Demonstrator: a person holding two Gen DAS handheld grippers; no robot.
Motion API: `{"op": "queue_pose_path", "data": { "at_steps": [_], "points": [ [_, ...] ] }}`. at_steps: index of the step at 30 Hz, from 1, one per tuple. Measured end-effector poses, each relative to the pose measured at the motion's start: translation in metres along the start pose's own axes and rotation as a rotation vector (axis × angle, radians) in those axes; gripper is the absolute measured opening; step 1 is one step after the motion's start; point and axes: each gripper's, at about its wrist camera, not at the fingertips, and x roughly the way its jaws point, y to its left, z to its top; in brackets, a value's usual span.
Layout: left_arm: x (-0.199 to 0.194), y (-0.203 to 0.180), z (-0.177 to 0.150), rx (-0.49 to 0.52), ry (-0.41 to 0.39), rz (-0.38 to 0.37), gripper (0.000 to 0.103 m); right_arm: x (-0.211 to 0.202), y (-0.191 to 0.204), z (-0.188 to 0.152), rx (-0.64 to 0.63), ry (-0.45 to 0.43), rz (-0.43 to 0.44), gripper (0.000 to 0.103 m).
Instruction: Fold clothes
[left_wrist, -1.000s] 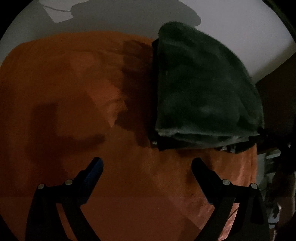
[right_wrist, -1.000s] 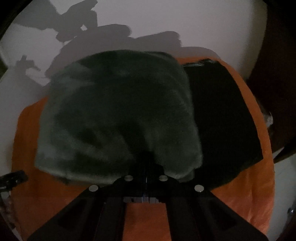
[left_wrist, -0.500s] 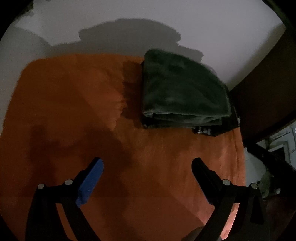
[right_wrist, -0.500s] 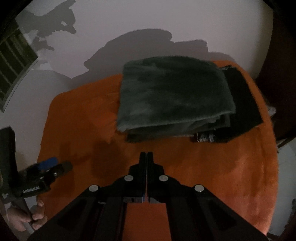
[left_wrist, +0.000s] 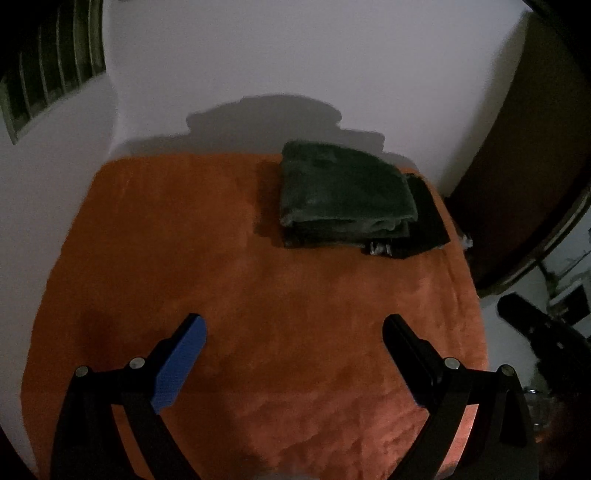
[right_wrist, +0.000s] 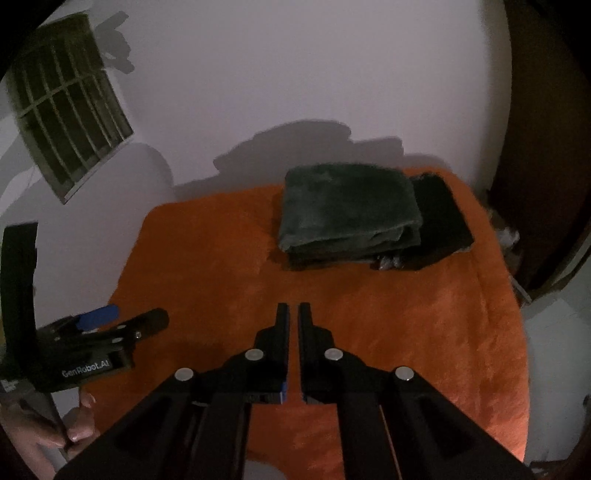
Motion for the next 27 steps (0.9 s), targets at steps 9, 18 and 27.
{"op": "queue_pose_path", "data": {
  "at_steps": [9, 18, 27],
  "points": [
    [0.056, 0.01, -0.064, 0.006, -0.021, 0.073, 0.097, 0.036, -0.025, -0.07, -0.047, 0.04, 0.002, 0.009],
    [0.088, 0.003, -0.141, 0.133, 0.006, 0.089, 0.097, 0.079, -0.018, -0.161, -0.097, 0.099, -0.021, 0.009],
    [0.075, 0.007, -0.182, 0.099, 0.025, 0.006, 0.097, 0.041, -0.029, -0.228, -0.138, 0.095, -0.039, 0.056]
  ]
}}
